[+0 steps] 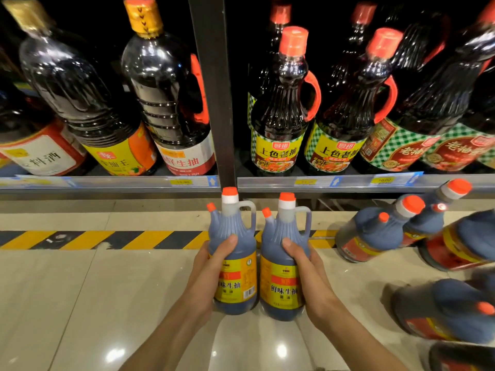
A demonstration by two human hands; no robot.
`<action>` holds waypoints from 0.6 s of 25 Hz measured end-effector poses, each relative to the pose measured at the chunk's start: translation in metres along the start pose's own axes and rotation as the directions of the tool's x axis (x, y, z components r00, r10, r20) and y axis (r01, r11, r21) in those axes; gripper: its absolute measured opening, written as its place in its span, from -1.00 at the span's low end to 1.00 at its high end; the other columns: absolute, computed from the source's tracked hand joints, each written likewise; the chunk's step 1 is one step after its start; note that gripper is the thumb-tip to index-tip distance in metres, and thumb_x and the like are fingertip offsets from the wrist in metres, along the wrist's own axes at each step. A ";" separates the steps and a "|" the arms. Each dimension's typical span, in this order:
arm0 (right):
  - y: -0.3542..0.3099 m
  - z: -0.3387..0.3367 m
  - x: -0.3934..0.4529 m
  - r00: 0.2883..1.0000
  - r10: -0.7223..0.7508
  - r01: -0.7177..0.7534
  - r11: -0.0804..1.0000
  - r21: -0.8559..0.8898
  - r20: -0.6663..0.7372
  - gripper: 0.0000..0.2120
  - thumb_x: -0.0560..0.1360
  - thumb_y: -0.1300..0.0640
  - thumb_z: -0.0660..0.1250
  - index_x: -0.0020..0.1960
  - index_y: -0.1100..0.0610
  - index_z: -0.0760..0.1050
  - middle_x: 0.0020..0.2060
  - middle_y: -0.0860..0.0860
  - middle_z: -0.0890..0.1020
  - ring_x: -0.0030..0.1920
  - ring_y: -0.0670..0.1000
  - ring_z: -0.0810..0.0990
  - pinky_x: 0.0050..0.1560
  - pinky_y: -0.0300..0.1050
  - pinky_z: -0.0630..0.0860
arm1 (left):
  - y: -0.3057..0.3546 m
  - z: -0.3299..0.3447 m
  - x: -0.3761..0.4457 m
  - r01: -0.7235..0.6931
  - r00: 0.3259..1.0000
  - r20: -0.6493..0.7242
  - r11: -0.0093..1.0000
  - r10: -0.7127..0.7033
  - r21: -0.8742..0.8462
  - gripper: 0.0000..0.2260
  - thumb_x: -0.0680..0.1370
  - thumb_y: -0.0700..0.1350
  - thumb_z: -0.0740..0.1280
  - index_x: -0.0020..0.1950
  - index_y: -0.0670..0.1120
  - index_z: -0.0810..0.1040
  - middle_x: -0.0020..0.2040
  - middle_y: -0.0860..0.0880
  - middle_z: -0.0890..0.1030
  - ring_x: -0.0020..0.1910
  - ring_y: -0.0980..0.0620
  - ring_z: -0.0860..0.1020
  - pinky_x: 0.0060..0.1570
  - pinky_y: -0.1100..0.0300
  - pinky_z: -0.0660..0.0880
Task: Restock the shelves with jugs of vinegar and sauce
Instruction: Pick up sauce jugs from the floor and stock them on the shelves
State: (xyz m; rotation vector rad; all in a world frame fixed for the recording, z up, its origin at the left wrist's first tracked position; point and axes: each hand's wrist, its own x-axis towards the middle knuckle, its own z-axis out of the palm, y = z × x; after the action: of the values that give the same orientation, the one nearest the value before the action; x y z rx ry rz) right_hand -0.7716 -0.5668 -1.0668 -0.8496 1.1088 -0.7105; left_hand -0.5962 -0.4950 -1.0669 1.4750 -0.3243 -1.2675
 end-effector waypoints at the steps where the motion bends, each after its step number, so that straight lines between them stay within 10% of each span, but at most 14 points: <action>1: -0.002 0.001 -0.004 1.000 -0.005 0.005 1.000 0.004 0.000 -0.32 0.24 -0.30 0.45 0.30 -0.08 0.51 -0.01 -0.05 0.78 -0.06 0.04 0.78 -0.27 -0.17 0.67 | 0.005 0.002 -0.006 -0.001 1.000 -0.004 1.000 0.001 -0.004 -0.37 0.36 0.22 0.50 0.36 0.00 0.53 0.11 -0.09 0.74 0.05 -0.15 0.73 0.10 -0.16 0.64; 7: -0.048 0.011 -0.055 1.000 -0.022 0.022 1.000 -0.003 0.023 -0.37 0.33 -0.30 0.53 0.30 -0.05 0.53 0.03 0.01 0.77 -0.02 0.09 0.78 -0.20 -0.09 0.69 | 0.055 0.009 -0.070 -0.025 1.000 -0.009 1.000 0.025 -0.011 -0.38 0.25 0.26 0.50 0.26 0.06 0.58 0.02 -0.01 0.77 -0.06 -0.05 0.76 -0.25 0.15 0.67; 15: -0.229 0.035 -0.196 0.999 -0.031 0.032 0.999 -0.036 0.040 -0.39 0.33 -0.28 0.46 0.31 -0.05 0.57 0.07 -0.01 0.77 0.01 0.05 0.77 -0.12 -0.05 0.70 | 0.205 0.050 -0.223 -0.010 1.000 -0.020 1.000 0.010 -0.024 -0.33 0.28 0.26 0.53 0.34 0.06 0.56 0.11 0.00 0.75 0.05 -0.07 0.74 0.07 -0.10 0.64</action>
State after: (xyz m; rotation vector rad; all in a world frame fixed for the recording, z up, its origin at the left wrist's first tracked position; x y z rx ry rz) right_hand -0.8127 -0.5096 -0.7717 -0.9109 1.0776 -0.6984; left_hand -0.6376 -0.4243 -0.7714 1.4630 -0.3017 -1.2436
